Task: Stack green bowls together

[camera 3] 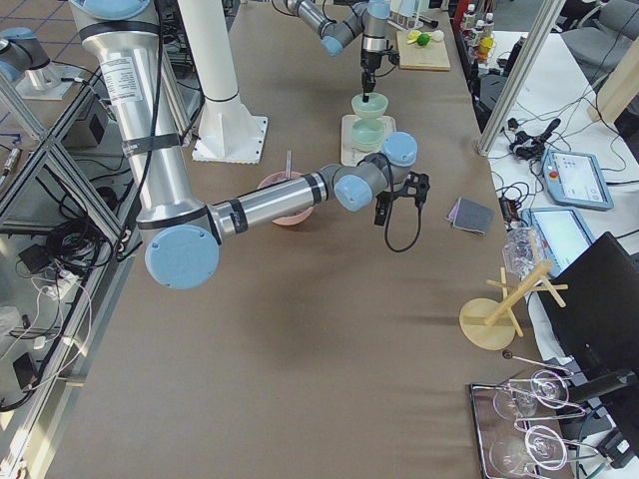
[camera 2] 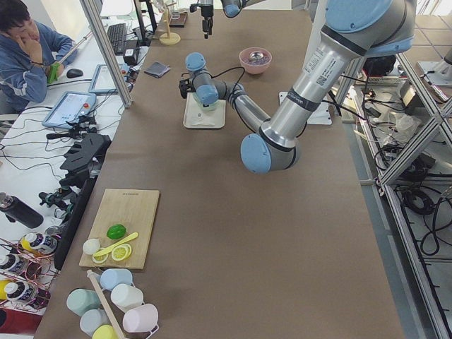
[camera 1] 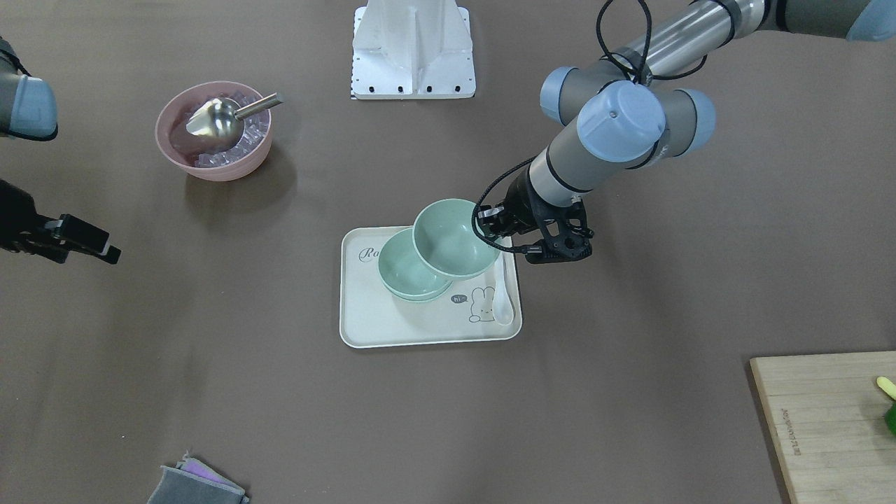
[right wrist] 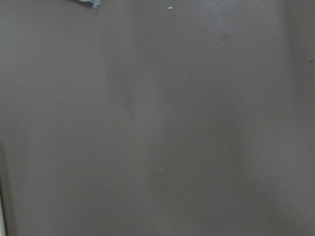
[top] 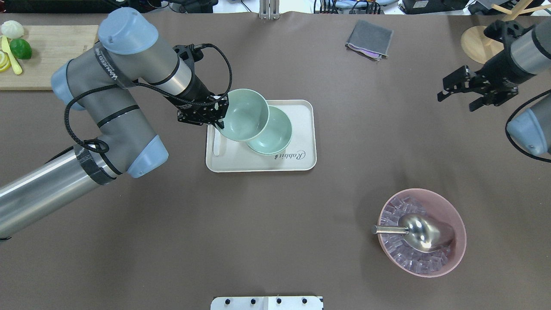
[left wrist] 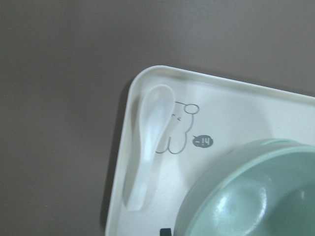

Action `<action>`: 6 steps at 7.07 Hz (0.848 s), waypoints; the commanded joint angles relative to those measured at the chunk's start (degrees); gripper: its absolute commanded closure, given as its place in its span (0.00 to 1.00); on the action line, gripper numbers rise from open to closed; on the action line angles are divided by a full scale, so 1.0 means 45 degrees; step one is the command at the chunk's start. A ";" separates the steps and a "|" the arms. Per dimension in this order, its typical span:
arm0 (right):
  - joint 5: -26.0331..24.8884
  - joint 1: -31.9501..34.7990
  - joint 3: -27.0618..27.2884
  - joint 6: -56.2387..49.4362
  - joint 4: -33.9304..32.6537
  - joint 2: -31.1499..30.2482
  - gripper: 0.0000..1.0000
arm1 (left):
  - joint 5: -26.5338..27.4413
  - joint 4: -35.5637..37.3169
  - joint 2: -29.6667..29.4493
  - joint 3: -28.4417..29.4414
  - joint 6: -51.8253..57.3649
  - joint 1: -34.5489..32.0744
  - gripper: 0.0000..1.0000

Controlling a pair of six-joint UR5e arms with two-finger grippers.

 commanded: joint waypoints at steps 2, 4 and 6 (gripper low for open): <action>-0.0122 0.0467 -0.0340 -0.2321 0.0012 -0.1043 0.00 | 0.0496 -0.0092 -0.1185 0.1074 -0.0061 0.0367 1.00; -0.0142 0.0506 -0.0419 -0.2461 0.0012 -0.1083 0.00 | 0.1018 -0.0210 -0.1168 0.1136 0.0018 0.0386 0.01; -0.0123 0.0546 -0.0536 -0.2540 0.0012 -0.1025 0.00 | 0.1082 -0.0210 -0.1091 0.1136 0.0076 0.0406 0.02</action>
